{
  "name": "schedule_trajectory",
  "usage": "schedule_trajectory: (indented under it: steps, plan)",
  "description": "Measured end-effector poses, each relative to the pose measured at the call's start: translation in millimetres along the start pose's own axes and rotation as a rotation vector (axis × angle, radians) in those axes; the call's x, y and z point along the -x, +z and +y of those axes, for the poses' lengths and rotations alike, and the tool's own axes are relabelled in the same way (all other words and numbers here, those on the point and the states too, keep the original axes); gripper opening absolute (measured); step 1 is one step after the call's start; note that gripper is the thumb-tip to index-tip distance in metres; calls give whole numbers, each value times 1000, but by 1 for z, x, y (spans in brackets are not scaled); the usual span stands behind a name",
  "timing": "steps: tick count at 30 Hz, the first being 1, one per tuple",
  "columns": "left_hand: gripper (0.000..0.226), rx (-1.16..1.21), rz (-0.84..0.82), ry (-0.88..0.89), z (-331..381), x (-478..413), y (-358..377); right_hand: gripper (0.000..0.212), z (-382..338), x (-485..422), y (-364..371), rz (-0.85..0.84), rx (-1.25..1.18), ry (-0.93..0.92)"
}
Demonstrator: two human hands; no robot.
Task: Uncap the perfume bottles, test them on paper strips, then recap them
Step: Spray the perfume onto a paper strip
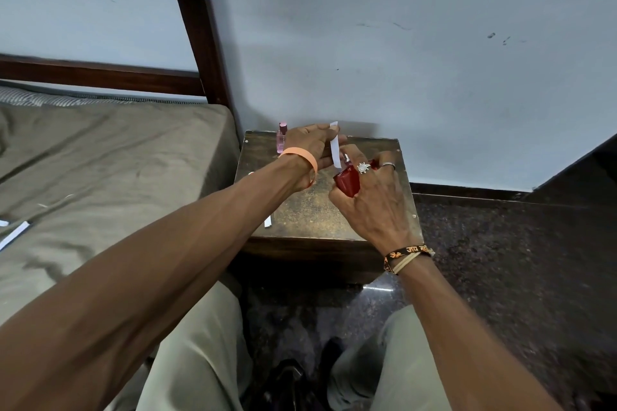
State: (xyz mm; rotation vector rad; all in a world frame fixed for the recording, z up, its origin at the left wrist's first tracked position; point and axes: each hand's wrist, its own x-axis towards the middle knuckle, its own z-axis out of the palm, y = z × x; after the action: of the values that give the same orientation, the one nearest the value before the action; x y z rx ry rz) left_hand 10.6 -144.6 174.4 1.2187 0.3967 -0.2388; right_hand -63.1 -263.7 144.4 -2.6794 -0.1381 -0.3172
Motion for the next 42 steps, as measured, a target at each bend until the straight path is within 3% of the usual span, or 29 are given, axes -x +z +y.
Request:
schedule_trajectory:
  steps: [11, 23, 30, 38, 42]
  plan:
    - [15, -3, 20, -11, -5, -3, -6, 70, -3, 2, 5, 15, -82, 21]
    - [6, 3, 2, -37, -6, -7, -7, 62, -4, -15, -1, -16, -18, 34]
    - [19, 16, -17, -39, -9, -8, -15, 62, -1, 3, 12, -6, -74, 30]
    - [19, -23, -10, -50, -15, -12, -17, 70, 1, -4, 15, -5, -160, 34]
    - [21, -22, -45, -61, -18, -13, -20, 94, 4, 4, 21, 37, -422, 150]
